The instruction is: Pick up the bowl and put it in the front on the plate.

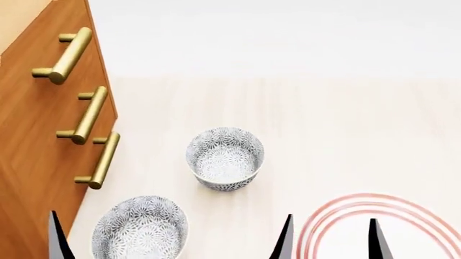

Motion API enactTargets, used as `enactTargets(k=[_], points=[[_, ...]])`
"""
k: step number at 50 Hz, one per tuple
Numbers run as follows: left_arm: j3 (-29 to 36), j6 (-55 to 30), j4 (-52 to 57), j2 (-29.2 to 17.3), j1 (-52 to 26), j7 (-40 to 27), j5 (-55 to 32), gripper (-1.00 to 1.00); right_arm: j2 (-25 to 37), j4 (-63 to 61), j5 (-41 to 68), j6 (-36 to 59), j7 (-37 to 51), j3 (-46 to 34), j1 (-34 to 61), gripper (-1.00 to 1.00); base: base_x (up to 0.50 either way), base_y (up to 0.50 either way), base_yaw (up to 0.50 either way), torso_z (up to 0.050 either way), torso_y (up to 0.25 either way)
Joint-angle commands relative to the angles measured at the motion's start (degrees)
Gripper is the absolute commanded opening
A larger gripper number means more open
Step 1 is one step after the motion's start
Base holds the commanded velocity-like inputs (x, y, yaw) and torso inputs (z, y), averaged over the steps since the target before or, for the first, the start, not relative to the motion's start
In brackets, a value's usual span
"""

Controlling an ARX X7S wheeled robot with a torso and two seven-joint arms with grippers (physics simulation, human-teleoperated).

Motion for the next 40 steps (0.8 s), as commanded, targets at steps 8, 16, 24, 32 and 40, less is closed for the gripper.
enactTargets(k=[8,16,24,32,40], points=[[0.3,-3.0,0.1,0.2,-0.2,0.1,1.8,1.0,0.2,0.7,0.0,2.4,0.4,-0.1,0.3,1.0,0.0,0.0,0.0,0.0,-0.25],[0.5,-2.9,-0.2,-0.1,-0.3,-0.3,1.6,1.0,0.4,0.7,0.0,2.5,0.6,-0.4,0.4,1.0,0.0,0.0,0.0,0.0,-0.25],[1.0,-2.8,-0.4,-0.4,-0.4,-0.4,0.9,1.0,1.0,0.4,0.4,4.9,1.1,-0.6,1.5,1.0,0.0,0.0,0.0,0.0,-0.219],[1.3,-1.9,-0.4,-0.8,-0.4,-0.7,0.5,1.0,1.7,-2.5,1.9,18.1,2.8,-0.8,9.4,1.0,0.0,0.0,0.0,0.0,0.0],[1.6,-2.4,-0.5,-1.1,-0.6,-0.7,0.0,1.0,2.0,-0.3,4.5,35.9,3.5,-1.5,26.9,1.0,0.0,0.0,0.0,0.0,0.0]])
